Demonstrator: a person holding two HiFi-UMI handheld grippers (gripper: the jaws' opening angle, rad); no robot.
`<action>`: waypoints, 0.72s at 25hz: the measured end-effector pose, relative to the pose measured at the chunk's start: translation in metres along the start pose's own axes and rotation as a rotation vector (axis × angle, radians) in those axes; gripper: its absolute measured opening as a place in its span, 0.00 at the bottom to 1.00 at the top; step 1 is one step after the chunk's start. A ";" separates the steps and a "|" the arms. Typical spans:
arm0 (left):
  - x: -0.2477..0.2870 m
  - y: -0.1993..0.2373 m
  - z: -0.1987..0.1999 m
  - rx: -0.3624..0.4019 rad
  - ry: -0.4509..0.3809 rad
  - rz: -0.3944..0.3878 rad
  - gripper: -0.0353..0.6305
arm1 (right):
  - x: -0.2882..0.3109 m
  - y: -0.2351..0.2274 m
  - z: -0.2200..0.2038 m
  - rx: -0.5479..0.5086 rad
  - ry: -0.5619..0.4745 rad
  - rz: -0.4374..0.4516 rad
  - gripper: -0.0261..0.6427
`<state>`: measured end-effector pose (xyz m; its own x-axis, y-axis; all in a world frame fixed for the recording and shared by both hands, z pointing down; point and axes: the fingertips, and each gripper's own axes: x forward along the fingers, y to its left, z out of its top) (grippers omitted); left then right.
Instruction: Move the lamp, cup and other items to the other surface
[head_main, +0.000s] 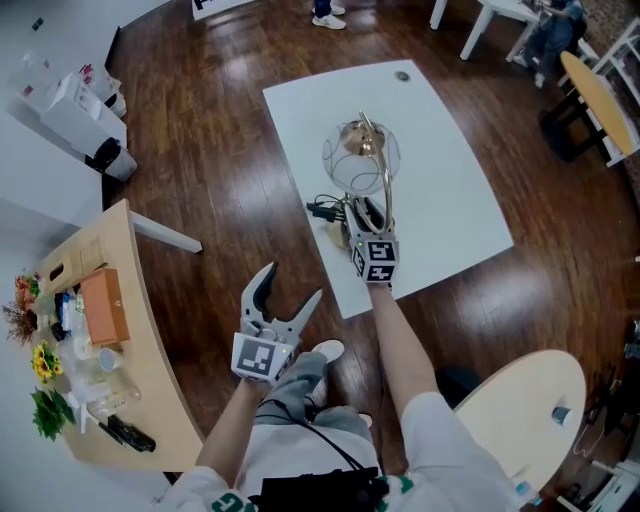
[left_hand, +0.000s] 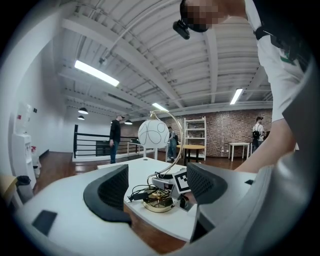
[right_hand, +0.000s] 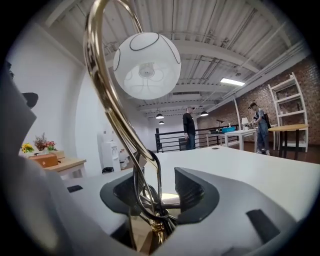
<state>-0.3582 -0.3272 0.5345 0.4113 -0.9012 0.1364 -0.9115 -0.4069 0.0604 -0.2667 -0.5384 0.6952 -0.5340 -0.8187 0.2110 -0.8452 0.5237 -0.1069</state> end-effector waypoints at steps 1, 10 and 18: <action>0.000 -0.003 0.001 0.003 -0.002 -0.007 0.58 | -0.003 0.000 0.003 -0.002 -0.004 0.001 0.37; -0.006 -0.024 0.009 0.005 -0.022 -0.046 0.58 | -0.040 0.006 0.022 -0.002 -0.045 0.025 0.46; -0.008 -0.042 0.022 0.004 -0.053 -0.087 0.58 | -0.091 0.001 0.047 -0.014 -0.109 0.001 0.47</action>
<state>-0.3237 -0.3062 0.5089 0.4886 -0.8690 0.0786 -0.8723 -0.4845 0.0658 -0.2201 -0.4739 0.6301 -0.5351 -0.8384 0.1035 -0.8444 0.5275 -0.0932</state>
